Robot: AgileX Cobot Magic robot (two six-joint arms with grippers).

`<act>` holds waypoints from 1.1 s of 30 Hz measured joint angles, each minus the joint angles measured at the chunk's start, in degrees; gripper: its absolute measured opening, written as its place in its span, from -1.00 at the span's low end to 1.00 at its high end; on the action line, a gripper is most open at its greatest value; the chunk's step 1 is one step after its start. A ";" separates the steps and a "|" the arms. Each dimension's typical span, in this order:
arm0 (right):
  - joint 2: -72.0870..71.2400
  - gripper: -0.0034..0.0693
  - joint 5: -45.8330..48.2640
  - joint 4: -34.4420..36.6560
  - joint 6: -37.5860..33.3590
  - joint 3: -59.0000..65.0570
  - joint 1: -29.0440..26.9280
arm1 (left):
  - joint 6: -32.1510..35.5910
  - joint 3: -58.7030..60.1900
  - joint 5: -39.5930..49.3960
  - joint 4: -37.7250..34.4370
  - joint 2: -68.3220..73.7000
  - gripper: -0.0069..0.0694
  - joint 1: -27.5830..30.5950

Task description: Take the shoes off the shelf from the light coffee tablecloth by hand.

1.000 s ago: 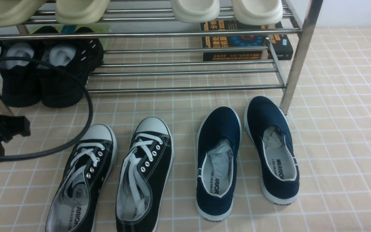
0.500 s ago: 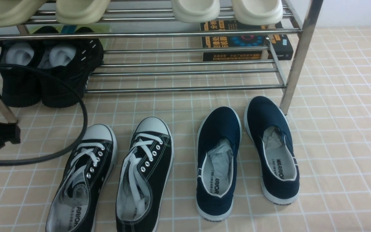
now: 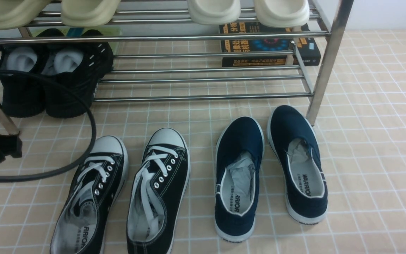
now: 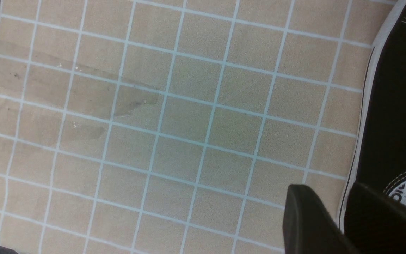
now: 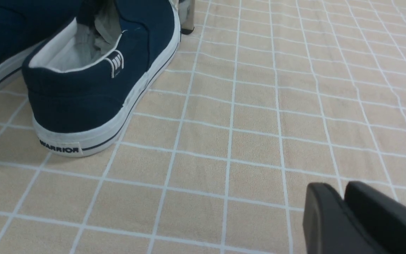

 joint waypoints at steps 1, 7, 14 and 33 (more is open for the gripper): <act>0.00 -0.62 0.00 -0.02 0.00 0.00 0.00 | 1.02 0.00 0.12 -0.57 -0.47 -0.29 0.00; 0.00 -0.60 0.00 0.34 0.17 0.00 0.00 | 4.21 0.00 0.33 -2.62 -6.49 -0.29 0.00; 0.00 -0.57 -0.05 0.67 3.11 0.00 0.00 | 4.25 0.00 3.51 -2.62 -14.10 -0.29 0.00; 0.00 -0.52 -0.16 0.99 4.46 0.04 0.00 | 10.78 20.70 -2.34 -12.36 -48.08 -0.81 0.00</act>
